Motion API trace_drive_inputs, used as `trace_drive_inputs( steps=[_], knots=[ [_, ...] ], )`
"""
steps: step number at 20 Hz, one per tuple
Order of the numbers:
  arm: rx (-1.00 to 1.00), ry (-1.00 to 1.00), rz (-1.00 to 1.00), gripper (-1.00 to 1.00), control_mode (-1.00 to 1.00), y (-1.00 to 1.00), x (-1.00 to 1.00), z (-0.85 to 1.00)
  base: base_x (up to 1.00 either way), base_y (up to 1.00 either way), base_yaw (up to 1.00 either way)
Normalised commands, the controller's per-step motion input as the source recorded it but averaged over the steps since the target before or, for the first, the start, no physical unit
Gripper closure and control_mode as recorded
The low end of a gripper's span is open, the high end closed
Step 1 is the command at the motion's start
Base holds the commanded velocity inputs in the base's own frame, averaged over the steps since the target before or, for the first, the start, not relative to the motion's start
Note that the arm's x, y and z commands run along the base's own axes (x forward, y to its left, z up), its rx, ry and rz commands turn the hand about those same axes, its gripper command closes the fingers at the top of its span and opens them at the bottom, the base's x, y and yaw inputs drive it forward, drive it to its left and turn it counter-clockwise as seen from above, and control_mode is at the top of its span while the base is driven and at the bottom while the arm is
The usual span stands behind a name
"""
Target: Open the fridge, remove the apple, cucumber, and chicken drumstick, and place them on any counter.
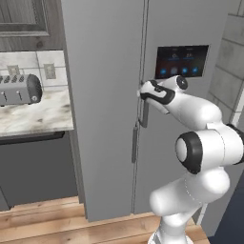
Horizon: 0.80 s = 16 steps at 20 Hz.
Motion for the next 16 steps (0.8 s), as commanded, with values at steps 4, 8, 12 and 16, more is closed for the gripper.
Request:
trace_drive_inputs(
  steps=[4,8,12,16],
  knots=[
    [0.02,0.00,-0.04,-1.00,-1.00,0.01,0.72,-0.13,0.00,0.00,0.00],
    [0.02,0.00,-0.04,-1.00,-1.00,0.00,0.68,-0.23,0.00,0.00,0.00],
    [0.01,0.00,-0.04,-1.00,-1.00,0.00,0.69,-0.27,0.00,0.00,0.00],
    [0.00,0.00,0.00,1.00,-1.00,0.00,0.13,-0.07,0.00,0.00,0.00]
  ],
)
